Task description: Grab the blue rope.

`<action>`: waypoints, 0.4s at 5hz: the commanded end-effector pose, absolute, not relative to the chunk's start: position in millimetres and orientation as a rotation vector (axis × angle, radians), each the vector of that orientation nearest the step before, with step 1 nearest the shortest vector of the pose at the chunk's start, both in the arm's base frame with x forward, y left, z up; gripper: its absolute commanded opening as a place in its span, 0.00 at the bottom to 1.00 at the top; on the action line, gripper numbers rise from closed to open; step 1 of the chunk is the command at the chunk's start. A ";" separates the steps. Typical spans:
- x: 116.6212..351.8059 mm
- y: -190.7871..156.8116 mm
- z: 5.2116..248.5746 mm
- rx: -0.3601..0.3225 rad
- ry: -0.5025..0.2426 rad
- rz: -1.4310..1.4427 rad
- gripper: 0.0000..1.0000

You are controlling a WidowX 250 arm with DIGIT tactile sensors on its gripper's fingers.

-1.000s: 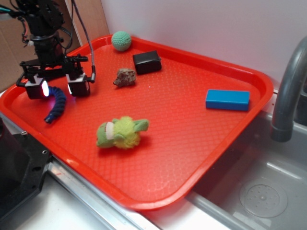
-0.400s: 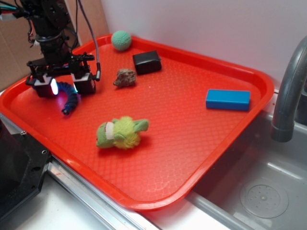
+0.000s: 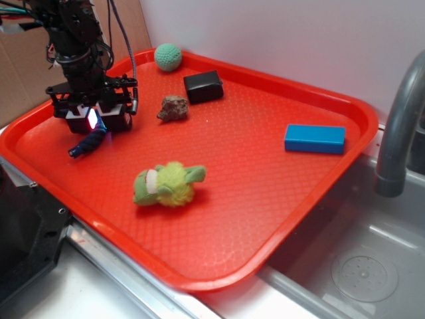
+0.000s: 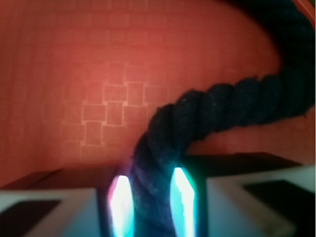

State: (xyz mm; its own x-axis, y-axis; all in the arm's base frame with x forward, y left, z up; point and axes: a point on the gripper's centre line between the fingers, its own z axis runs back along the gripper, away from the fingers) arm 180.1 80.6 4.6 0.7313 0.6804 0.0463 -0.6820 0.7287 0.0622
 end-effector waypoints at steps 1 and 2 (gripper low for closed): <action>151.9 72.1 -7.2 0.103 0.057 0.744 0.00; 151.5 73.5 -6.7 0.109 0.055 0.751 0.00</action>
State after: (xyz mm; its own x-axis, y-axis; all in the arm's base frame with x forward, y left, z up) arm 179.9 79.9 4.6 0.7343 0.6763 0.0588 -0.6787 0.7296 0.0836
